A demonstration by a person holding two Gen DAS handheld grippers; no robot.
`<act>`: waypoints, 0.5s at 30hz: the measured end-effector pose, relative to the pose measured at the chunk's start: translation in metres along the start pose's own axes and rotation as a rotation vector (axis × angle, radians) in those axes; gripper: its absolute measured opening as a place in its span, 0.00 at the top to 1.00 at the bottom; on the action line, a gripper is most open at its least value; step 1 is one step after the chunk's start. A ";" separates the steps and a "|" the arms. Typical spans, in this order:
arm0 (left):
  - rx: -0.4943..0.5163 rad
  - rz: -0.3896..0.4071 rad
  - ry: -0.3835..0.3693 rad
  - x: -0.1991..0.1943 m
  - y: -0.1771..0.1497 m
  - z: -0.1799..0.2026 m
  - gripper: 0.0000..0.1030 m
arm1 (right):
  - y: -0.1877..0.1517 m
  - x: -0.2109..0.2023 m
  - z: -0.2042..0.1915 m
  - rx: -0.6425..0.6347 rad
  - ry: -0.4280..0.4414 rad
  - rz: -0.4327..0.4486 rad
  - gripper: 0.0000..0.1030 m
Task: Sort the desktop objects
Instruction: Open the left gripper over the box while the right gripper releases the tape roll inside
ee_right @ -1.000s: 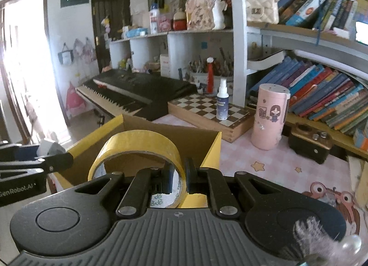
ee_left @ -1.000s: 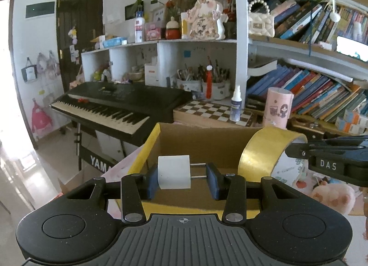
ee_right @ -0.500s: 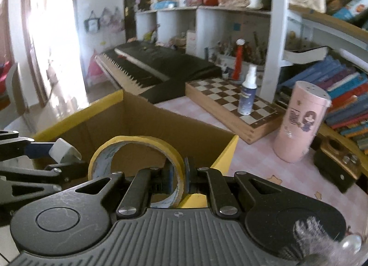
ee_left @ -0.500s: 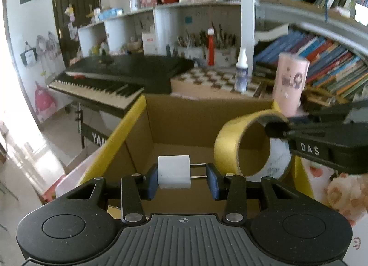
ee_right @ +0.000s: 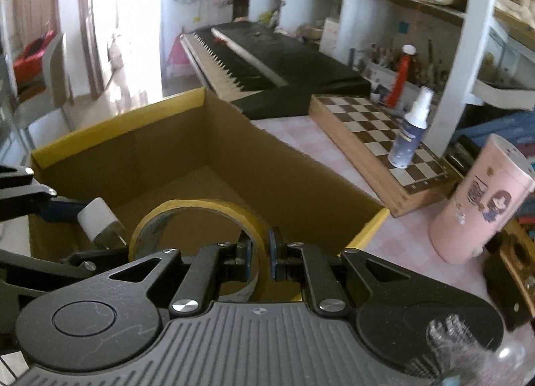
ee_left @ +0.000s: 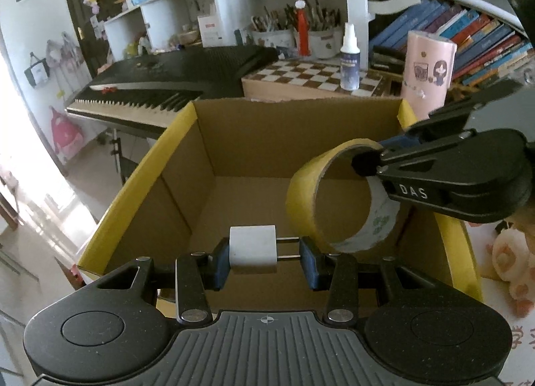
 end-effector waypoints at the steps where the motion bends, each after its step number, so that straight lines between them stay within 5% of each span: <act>1: -0.002 -0.006 0.003 0.002 0.000 0.000 0.60 | 0.000 0.002 0.000 -0.004 0.008 -0.008 0.90; 10: 0.013 -0.017 0.027 0.006 -0.001 0.004 0.60 | 0.005 0.020 0.004 -0.078 -0.015 -0.050 0.87; 15: 0.023 -0.008 0.036 0.004 -0.001 0.005 0.58 | 0.007 0.027 0.003 -0.119 -0.024 -0.058 0.77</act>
Point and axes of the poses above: each gripper's, at about its wrist camera, not at the fingertips, and x roughly the way its jaws point, z to its right, y to its top, the point moved 3 cm from there along x, roughly the way its jaws point, and after that the axes turned 4 degrees about -x, right-handed, at the moved point
